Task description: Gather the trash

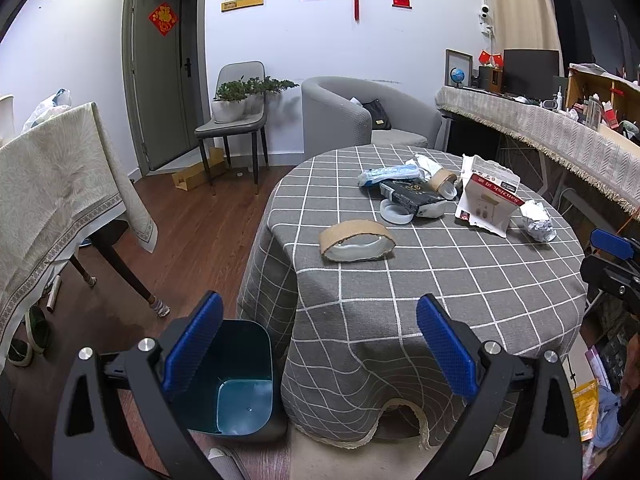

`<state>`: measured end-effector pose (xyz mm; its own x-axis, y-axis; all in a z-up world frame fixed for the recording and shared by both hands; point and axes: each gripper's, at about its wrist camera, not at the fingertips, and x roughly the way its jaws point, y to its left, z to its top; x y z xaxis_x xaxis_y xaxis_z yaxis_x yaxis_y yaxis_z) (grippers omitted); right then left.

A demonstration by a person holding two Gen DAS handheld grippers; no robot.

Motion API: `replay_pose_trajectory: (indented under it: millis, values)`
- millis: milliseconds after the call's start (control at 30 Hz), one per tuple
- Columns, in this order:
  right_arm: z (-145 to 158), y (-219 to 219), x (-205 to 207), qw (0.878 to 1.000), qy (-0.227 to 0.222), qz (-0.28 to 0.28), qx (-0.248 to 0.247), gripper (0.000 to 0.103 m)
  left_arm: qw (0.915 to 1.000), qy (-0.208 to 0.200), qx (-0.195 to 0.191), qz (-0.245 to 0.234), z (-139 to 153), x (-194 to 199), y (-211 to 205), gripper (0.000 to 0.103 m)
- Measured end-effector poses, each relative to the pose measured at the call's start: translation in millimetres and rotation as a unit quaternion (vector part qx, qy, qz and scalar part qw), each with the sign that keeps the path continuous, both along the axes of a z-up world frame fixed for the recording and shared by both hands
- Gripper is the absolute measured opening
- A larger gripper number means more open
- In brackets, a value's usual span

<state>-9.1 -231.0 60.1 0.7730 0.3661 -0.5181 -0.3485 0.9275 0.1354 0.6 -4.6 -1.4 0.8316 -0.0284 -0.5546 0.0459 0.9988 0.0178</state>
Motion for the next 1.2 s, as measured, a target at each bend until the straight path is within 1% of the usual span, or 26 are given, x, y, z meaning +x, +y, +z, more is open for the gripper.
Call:
replay_pose_trajectory:
  millis: [400,500,533,633,800,867,967,1033,1200]
  values:
    - [1,-3,0,1.000,0.001,-0.003,0.001,0.100,1.0000,-0.003,0.003,-0.008,0,-2,-2,0.098]
    - [2,-4,-1,1.000,-0.005,-0.015,-0.009,0.100,0.9998,-0.003,0.010,-0.016,-1,-1,-3,0.096]
    - [2,-5,-1,1.000,-0.006,-0.019,-0.007,0.100,0.9998,-0.002,0.010,-0.017,-2,0,-3,0.093]
    - [1,-7,1,1.000,-0.001,-0.023,-0.003,0.100,0.9999,0.003,0.005,-0.016,-1,2,-2,0.093]
    - [-1,-3,3,1.000,0.005,-0.019,-0.021,0.100,0.9998,-0.001,0.009,-0.017,3,3,-7,0.093]
    - [-1,-3,5,1.000,0.008,-0.017,-0.021,0.100,0.9998,0.001,0.007,-0.019,3,4,-8,0.093]
    - [0,-4,8,1.000,0.013,-0.012,-0.020,0.100,0.9998,0.005,0.009,-0.019,4,9,-8,0.093]
    - [0,-5,11,1.000,0.013,-0.014,-0.025,0.100,0.9997,0.007,0.006,-0.021,4,13,-7,0.093]
    - [-3,-14,22,0.999,0.026,-0.024,-0.017,0.100,0.9995,0.019,-0.003,-0.025,1,26,-7,0.093]
